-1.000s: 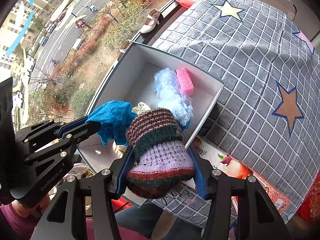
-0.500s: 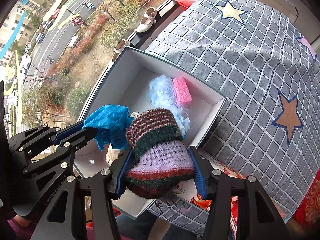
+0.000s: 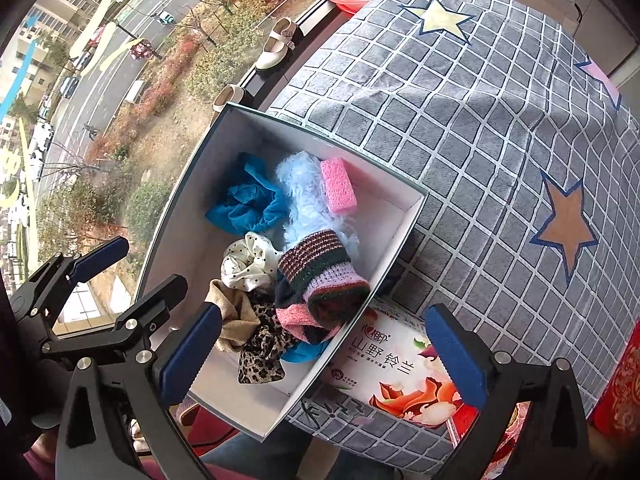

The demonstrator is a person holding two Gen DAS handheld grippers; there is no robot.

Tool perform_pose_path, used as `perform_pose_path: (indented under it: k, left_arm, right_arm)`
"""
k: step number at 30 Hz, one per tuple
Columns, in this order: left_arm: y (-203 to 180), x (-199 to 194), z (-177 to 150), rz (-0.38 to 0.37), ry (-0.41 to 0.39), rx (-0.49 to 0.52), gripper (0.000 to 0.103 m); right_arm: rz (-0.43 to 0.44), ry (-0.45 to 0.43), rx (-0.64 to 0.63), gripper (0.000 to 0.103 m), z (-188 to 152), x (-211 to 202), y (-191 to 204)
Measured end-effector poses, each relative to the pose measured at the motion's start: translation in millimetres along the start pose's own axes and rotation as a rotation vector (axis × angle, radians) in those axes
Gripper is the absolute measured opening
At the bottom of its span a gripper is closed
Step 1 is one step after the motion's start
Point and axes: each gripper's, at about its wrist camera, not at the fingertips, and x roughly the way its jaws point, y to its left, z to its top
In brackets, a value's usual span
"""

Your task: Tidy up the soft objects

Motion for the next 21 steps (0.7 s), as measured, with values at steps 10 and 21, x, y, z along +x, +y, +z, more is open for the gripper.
perform_pose_path:
  k: [10, 21]
  left_arm:
    - [-1.4, 2.2, -4.4, 0.016, 0.015, -0.022, 0.078]
    - [-0.1, -11.2, -15.4, -0.076, -0.077, -0.028, 0.079]
  right_arm:
    - [0.021, 0.021, 0.015, 0.103, -5.3, 1.3, 0.0]
    - [0.027, 0.018, 0.018, 0.103, -8.7, -0.6, 0.5]
